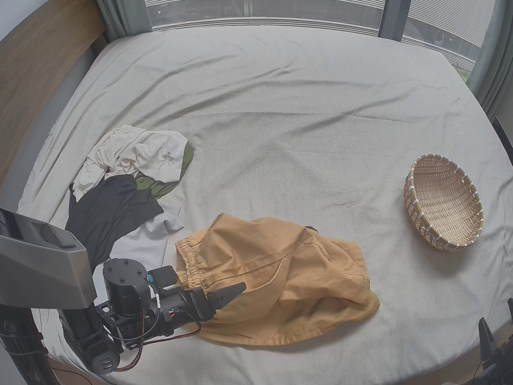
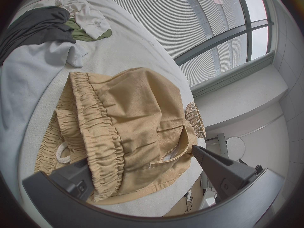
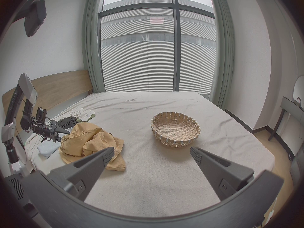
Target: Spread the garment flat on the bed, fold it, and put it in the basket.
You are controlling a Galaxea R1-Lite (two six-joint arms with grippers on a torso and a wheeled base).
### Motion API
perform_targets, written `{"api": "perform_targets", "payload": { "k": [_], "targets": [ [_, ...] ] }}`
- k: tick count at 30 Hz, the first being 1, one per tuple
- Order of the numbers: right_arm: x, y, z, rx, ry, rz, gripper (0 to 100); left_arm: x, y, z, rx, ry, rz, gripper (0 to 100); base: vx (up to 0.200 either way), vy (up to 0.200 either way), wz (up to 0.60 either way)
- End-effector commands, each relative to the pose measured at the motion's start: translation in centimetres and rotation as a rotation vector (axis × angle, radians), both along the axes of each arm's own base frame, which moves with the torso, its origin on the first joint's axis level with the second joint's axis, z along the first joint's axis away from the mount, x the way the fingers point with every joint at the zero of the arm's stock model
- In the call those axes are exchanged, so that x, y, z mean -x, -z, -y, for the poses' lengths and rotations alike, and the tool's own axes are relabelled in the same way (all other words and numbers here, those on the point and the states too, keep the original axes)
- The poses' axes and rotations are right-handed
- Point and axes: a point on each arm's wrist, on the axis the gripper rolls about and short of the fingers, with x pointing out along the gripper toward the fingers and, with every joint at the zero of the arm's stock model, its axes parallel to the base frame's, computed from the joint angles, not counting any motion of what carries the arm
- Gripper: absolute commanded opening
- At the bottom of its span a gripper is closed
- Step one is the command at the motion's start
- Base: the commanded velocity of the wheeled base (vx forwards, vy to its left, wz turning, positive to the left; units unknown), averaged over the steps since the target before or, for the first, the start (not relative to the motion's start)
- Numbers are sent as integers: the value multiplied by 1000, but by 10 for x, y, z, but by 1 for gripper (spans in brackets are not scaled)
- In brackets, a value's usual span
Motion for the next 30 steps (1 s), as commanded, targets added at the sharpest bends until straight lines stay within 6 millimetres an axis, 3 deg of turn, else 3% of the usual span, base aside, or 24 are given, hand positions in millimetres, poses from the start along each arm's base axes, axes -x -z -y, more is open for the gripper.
{"api": "perform_targets", "payload": {
  "k": [1,11,12,21,26,30],
  "targets": [
    [0,5,0,0,-1,-5,100,-5,4,3,1,-2,-2,100,0,0,0],
    [0,5,0,0,0,-5,100,-9,0,4,15,-12,20,100,0,0,0],
    [0,5,0,1,-1,-5,100,-9,0,4,15,-12,20,0,0,0,0],
    [0,5,0,0,-1,-5,100,-10,-5,3,23,-15,40,0,0,0,0],
    [0,5,0,0,0,-5,100,-11,-20,1,52,-22,91,0,0,0,0],
    [0,5,0,0,-1,-5,100,-16,-46,-1,105,-37,190,0,0,0,0]
  ]
}}
